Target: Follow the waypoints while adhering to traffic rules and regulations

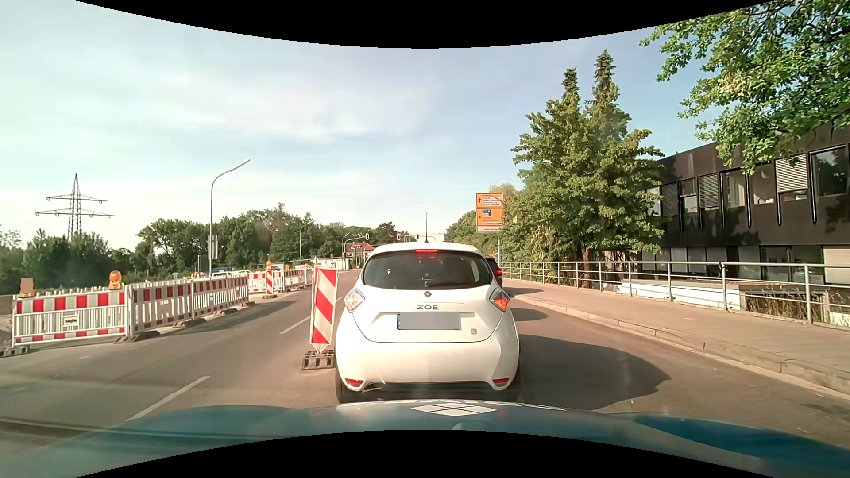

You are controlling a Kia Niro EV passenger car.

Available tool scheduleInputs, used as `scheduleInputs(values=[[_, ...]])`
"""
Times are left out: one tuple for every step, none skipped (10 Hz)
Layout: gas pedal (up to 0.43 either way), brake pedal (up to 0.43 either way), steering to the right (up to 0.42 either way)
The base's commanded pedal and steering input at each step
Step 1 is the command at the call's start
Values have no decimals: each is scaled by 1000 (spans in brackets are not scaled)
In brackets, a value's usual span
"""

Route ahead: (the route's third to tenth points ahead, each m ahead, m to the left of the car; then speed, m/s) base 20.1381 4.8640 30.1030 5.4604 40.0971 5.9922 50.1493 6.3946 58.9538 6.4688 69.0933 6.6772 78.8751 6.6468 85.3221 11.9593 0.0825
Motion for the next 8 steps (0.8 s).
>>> scheduleInputs(values=[[0,250,-22],[0,250,-21],[0,262,-21],[0,256,-21],[0,250,-21],[0,250,-21],[0,256,-21],[0,256,-21]])
